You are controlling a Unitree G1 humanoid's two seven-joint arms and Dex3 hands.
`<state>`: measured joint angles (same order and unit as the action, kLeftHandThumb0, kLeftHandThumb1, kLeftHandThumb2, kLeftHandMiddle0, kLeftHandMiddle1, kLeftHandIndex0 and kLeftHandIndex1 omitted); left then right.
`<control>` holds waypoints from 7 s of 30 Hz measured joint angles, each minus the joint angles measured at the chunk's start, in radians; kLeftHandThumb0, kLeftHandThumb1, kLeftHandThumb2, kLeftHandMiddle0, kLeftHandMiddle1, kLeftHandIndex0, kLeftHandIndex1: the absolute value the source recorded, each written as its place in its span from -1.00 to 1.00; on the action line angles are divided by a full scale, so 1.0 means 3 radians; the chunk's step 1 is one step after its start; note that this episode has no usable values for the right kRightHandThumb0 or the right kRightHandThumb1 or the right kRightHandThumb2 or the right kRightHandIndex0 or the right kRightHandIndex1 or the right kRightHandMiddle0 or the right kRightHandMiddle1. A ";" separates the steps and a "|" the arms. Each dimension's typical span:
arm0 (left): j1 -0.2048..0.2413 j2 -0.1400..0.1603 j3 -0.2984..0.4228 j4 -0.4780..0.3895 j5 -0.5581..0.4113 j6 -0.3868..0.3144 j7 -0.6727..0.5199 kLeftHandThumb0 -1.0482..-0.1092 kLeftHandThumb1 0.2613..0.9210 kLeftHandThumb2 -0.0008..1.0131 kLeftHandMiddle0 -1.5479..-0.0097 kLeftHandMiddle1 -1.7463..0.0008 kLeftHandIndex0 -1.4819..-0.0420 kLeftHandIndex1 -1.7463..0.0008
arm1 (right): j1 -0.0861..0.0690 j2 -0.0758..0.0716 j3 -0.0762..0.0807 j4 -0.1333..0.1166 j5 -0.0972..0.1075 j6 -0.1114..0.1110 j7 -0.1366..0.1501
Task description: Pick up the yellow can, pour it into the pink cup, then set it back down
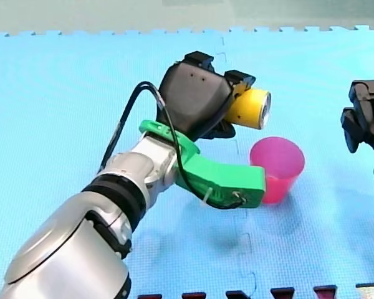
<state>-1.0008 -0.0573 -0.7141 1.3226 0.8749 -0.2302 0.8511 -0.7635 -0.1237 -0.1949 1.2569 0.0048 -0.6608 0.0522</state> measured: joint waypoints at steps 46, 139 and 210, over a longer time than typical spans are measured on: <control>0.0425 0.0004 0.0876 0.0003 -0.0777 -0.0586 0.0479 0.43 0.69 -0.99 -0.49 0.59 -0.63 0.99 | -0.0007 -0.0025 -0.0048 -0.0017 0.0096 0.0094 0.0129; 0.1089 0.0063 0.2055 -0.0158 -0.1653 -0.1349 -0.0639 0.44 0.68 -1.00 -0.67 1.00 -0.58 1.00 | -0.0046 -0.0138 0.0021 0.0044 0.0018 0.0200 0.0254; 0.1179 -0.0201 0.2310 -0.0076 -0.2082 -0.1501 -0.1027 0.46 0.74 -1.00 -0.66 1.00 -0.57 1.00 | -0.0042 -0.0192 -0.0011 0.0044 0.0021 0.0186 0.0265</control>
<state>-0.6471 -0.1176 -0.0211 1.2996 0.2503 -0.6805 0.5430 -0.7760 -0.1812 -0.1982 1.2700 0.0112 -0.6051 0.1315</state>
